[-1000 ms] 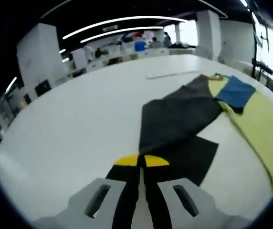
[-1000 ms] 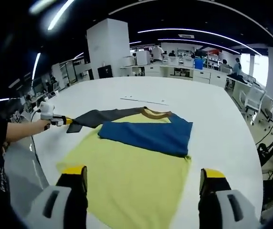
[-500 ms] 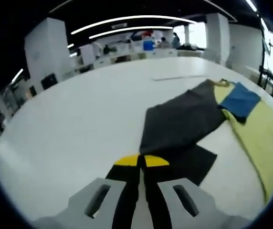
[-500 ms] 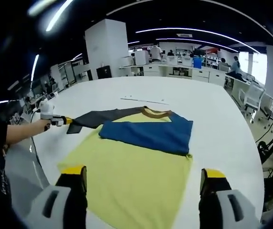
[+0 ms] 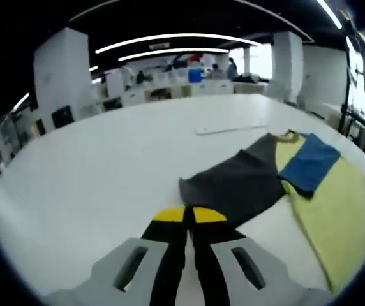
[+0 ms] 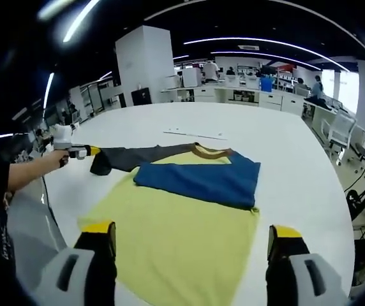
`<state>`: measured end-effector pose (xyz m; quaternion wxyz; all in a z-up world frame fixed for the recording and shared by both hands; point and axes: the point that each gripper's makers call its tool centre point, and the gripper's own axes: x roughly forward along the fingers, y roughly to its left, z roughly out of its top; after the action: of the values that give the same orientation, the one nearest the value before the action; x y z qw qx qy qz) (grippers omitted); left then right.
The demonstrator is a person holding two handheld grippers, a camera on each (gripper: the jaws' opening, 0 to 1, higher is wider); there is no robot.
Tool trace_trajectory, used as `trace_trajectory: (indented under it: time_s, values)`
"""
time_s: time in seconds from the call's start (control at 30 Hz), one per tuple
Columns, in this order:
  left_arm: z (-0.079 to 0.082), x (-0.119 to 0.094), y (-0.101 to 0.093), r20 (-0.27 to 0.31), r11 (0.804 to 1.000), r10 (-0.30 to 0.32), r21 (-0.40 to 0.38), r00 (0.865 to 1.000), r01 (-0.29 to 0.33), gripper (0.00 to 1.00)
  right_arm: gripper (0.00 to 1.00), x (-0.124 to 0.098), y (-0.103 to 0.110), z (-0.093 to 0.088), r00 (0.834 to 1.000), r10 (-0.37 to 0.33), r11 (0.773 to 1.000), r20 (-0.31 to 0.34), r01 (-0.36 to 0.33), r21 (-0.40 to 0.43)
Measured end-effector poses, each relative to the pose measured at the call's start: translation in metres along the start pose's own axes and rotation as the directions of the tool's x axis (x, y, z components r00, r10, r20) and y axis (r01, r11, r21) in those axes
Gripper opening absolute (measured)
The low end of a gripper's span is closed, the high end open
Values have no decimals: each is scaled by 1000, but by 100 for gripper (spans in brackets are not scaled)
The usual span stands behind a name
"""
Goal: Fold the garment on the visible template until the final outline fits inside the template.
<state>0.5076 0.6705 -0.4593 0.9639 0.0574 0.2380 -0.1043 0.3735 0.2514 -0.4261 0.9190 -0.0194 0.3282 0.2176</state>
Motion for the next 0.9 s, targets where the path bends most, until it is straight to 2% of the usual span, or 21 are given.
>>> trace_trajectory:
  time_s: [0.1, 0.3, 0.5, 0.77, 0.9]
  values:
    - [18, 1, -10, 33, 1000, -10, 12, 999, 10, 0, 99, 2, -1, -1, 1000, 4, 1000, 4, -4, 12]
    - [43, 6, -33, 69, 998, -57, 18, 996, 56, 0, 99, 4, -2, -5, 1000, 17, 999, 7, -17, 36]
    - [63, 15, -55, 101, 994, -102, 38, 990, 99, 0, 99, 5, -6, -15, 1000, 6, 1000, -20, -6, 12]
    - [91, 34, -93, 134, 983, -173, 76, 976, 164, 0, 99, 5, -8, -20, 1000, 12, 999, -23, -11, 39]
    - [100, 40, -107, 148, 979, -198, 77, 969, 188, 0, 99, 4, -12, -23, 999, 0, 1000, -36, 1, 24]
